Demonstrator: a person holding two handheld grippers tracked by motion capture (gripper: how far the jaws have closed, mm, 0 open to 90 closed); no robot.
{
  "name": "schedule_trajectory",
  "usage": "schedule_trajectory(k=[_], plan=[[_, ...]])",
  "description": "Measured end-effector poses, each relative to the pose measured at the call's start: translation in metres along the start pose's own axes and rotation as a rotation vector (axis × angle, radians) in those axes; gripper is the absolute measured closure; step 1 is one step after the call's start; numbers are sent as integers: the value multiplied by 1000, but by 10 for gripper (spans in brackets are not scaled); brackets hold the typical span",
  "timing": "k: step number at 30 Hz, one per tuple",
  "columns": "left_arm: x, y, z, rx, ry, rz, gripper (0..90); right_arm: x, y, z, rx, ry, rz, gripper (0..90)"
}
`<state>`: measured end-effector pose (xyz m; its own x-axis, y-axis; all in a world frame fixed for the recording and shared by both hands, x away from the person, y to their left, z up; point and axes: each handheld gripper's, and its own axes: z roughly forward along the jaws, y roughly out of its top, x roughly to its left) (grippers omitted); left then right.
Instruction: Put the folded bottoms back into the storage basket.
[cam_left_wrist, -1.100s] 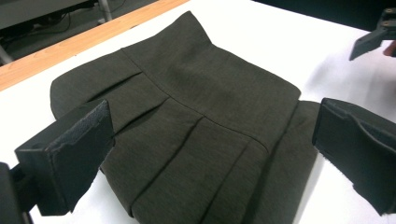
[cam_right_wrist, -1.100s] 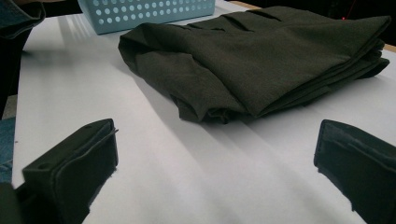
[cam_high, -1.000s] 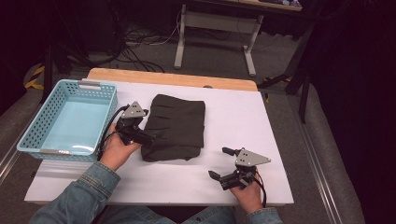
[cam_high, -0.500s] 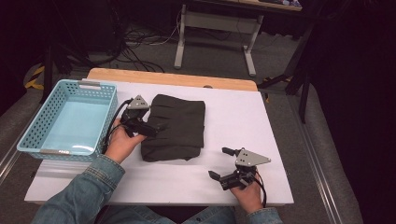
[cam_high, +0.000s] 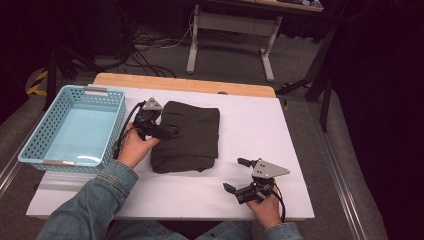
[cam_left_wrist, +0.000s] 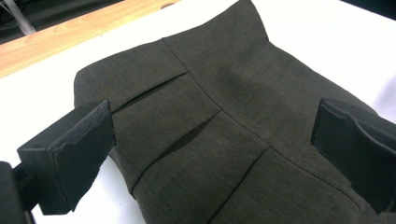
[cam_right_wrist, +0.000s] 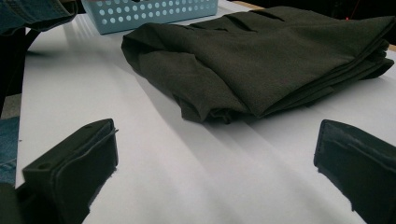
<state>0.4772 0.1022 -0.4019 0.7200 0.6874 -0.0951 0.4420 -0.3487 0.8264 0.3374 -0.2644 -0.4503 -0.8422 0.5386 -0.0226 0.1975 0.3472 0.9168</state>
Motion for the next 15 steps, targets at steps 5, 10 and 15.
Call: schedule_trajectory(k=[5,10,15], plan=[[2,3,7,18,10,-4,7,0,0,0,0,1,0,3],[3,7,18,48,24,2,7,0,0,0,-1,2,-1,3],[4,10,23,63,33,-9,7,0,0,0,-2,4,0,4]])
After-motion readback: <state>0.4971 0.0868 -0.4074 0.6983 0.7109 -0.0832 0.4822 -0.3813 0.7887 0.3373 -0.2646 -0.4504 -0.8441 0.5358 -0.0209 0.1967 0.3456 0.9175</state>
